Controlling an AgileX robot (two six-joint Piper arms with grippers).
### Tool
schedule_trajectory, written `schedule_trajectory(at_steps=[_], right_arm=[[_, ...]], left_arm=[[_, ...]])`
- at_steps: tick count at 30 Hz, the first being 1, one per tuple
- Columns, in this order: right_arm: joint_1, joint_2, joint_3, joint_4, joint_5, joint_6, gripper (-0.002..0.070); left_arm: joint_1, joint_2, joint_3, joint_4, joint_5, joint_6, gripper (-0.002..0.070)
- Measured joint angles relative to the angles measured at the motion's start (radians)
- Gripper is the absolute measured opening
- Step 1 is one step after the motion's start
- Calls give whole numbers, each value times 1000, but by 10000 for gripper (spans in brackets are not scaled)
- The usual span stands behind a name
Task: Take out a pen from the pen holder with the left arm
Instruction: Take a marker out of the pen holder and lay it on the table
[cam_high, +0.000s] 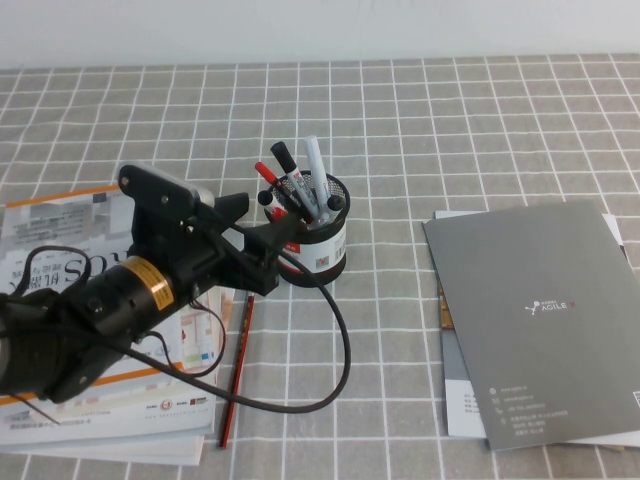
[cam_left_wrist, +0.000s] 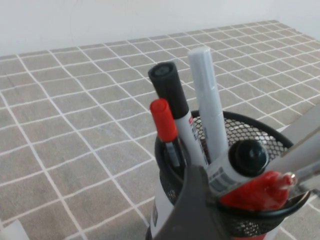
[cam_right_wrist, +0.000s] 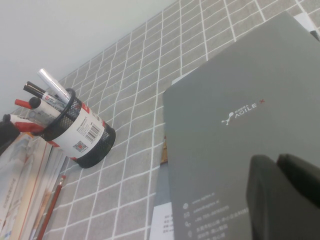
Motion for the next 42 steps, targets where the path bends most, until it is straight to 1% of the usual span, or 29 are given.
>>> schedule_trajectory(at_steps=[5,9,15,27,42], right_arm=[[0,0,0,0,0,0,-13],[0,0,0,0,0,0,-13],[0,0,0,0,0,0,-13],[0,0,0,0,0,0,-13],[0,0,0,0,0,0,-13]], left_arm=[[0,18,0,-20,-20,37,474],[16,18,0,-40,-44,51,474],[44,18,0,-52,-75,53,473],[76,18,0,-50,-81,51,473],[81,18,0,-39,-127,32,473]])
